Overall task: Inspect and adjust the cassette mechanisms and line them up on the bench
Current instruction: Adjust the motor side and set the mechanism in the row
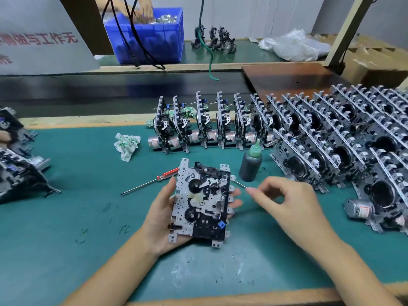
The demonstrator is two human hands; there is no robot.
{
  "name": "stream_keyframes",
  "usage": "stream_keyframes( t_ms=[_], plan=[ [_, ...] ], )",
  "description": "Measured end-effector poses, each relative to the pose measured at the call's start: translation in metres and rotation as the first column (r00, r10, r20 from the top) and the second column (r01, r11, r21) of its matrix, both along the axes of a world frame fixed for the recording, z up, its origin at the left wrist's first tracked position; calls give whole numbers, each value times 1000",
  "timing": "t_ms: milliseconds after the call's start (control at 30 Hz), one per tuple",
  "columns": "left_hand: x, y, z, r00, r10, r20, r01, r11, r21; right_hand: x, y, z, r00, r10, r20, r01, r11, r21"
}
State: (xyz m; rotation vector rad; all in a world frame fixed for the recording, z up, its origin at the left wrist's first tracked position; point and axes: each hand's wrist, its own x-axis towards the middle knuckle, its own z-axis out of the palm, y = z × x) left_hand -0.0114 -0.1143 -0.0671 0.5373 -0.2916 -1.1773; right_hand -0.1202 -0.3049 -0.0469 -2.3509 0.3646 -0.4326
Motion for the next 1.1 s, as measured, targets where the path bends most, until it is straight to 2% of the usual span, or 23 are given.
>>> stream_keyframes(
  t_ms=[67,100,167,233,433,533,567,633,700,767,833,900,1100],
  plan=[
    [2,1,1,998,-16,-69,18,1000,25,-1,-1,-6,998,-59,-12,52,945,-322],
    [1,-1,0,992,-68,-110,70,997,14,-1,2,-10,995,-66,-78,30,918,-395],
    [1,0,0,992,-84,-99,88,995,44,1,4,-19,981,-29,-191,-53,909,-414],
    [3,-1,-4,1000,-8,-26,11,990,141,4,5,-20,976,-13,-218,-83,902,-424],
    [7,0,-9,998,10,-64,0,988,155,10,7,-13,893,-143,-427,-71,892,-447],
    [4,1,-11,991,27,-129,-6,988,154,8,-4,-9,891,-140,-431,12,958,-287],
    [2,1,-12,988,37,-152,-13,987,159,8,-8,-7,891,-101,-442,25,984,-176],
    [-1,0,-14,982,58,-178,-24,982,189,6,-14,-3,908,68,-413,-1,987,160],
    [-2,0,-16,978,79,-191,-35,974,223,2,-13,0,903,264,-340,-39,837,547],
    [-4,-1,-17,979,100,-180,-52,966,252,0,-10,2,851,426,-308,-70,673,737],
    [-6,-2,-18,979,127,-160,-78,956,284,2,-3,5,812,505,-292,-87,600,795],
    [-6,-3,-18,979,140,-147,-89,946,312,6,3,7,809,523,-268,-100,571,815],
    [-5,-5,-17,981,135,-138,-79,934,349,13,12,6,783,545,-298,-181,659,730]
  ],
)
